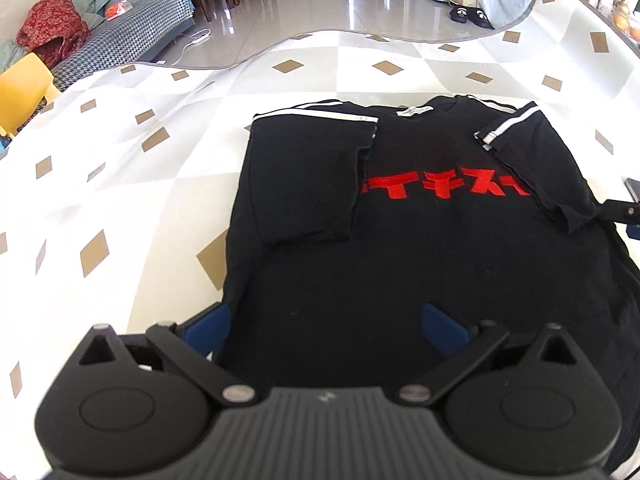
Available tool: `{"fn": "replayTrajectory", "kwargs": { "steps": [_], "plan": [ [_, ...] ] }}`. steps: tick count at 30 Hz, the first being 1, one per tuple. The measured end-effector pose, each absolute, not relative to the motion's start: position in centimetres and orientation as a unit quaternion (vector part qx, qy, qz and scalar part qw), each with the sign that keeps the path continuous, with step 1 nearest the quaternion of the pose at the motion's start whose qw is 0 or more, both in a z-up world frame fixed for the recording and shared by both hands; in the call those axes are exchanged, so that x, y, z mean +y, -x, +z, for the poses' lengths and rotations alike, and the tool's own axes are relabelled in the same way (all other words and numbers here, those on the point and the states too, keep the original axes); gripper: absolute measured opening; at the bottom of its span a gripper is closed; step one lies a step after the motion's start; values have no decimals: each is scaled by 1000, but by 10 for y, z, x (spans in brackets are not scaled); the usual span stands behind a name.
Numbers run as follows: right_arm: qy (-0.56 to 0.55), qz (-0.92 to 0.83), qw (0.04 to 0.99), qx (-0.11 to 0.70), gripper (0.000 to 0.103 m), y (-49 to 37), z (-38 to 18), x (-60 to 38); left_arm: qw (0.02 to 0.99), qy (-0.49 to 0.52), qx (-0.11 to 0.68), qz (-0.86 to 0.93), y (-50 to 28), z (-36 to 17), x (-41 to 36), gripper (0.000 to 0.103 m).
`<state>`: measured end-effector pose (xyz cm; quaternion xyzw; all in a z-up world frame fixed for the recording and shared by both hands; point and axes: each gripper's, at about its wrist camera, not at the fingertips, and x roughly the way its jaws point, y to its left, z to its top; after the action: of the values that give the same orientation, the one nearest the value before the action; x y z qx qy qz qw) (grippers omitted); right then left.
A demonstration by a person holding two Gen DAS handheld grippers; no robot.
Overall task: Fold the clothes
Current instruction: 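Lower the right tool onto the shirt hem edge and close, then lift the gripped hem and fold it over toward the collar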
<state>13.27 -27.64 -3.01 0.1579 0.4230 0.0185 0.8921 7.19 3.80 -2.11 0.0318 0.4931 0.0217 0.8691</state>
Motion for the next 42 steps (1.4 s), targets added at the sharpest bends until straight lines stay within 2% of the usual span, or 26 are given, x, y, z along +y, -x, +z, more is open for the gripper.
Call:
{"fn": "replayTrajectory", "kwargs": {
  "steps": [9,12,14,18,23,26,36,42],
  "plan": [
    [-137,27,899,415,53,-152,-45,-275,852,-7,522,46,-78,-42,54,103],
    [-133,34,903,407,45,-155,-48,-273,850,-11,524,46,-78,-47,53,103],
    [-124,40,905,405,36,-156,-49,-269,849,-17,527,44,-78,-49,51,103],
    [-106,43,910,398,30,-160,-53,-262,845,-23,533,38,-77,-54,48,103],
    [-96,41,912,396,14,-162,-54,-260,843,-29,537,37,-77,-58,46,103],
    [-90,46,914,392,10,-162,-51,-257,840,-24,541,37,-77,-60,47,103],
    [-88,66,921,374,9,-157,-38,-248,839,-19,542,35,-74,-61,43,103],
    [-140,54,911,385,11,-163,-51,-263,838,-12,545,35,-74,-61,43,103]
  ]
}}
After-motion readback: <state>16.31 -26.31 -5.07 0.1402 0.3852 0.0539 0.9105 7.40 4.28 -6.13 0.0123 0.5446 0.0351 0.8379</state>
